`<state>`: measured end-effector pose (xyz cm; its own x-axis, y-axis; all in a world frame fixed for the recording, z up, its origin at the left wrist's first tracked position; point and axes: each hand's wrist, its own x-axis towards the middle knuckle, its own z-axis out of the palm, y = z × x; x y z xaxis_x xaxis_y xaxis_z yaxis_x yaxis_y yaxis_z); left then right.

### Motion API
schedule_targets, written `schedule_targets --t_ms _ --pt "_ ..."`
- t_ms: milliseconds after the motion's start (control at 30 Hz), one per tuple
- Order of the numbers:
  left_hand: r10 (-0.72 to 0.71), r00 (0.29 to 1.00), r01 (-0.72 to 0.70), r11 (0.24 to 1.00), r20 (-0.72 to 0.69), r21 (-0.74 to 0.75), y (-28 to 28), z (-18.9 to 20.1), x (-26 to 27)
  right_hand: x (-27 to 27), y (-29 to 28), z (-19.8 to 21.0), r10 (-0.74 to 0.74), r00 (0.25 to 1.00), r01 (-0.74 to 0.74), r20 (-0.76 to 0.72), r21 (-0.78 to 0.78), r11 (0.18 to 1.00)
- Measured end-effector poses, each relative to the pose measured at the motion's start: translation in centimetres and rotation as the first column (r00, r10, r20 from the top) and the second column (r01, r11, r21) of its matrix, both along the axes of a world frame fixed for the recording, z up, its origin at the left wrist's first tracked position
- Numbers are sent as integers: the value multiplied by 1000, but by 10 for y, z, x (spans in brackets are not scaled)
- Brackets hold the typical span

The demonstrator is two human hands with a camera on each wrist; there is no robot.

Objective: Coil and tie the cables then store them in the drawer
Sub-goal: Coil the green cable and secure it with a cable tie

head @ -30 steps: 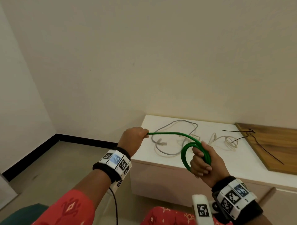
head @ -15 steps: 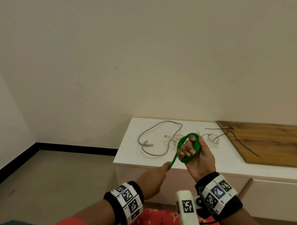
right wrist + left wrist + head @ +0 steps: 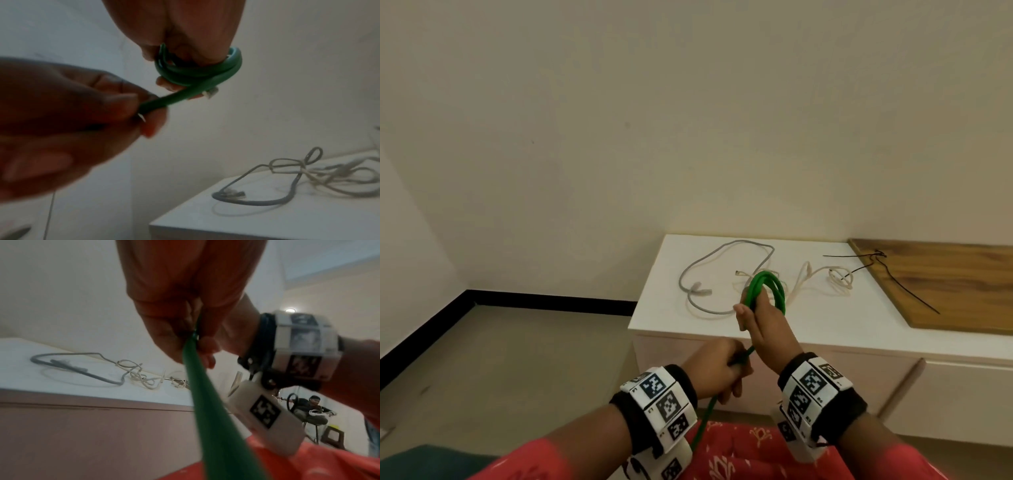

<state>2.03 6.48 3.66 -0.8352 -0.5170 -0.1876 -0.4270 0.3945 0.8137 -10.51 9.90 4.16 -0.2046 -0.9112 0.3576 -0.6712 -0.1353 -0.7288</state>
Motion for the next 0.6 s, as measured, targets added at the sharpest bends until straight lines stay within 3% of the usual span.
schedule_targets --t_ms 67,133,267,367,433,600 --pt "-4 999 4 1000 38 5 -2 0 1 2 1 -1 -14 971 59 -238 180 982" --pt "-19 995 25 998 97 -54 -7 -2 1 6 3 -1 17 884 147 -467 311 939" --pt "-13 968 98 940 251 -327 -12 -1 4 3 1 -6 98 758 225 -644 399 889" --pt "15 930 222 775 368 -592 -20 2 12 -10 4 -8 162 755 249 -635 507 825" --pt "78 944 178 695 319 -696 -30 6 16 -22 9 -9 184 815 207 -549 573 793" --pt "118 992 -50 716 51 -696 -45 16 14 -32 19 1 195 963 -65 -189 535 842"
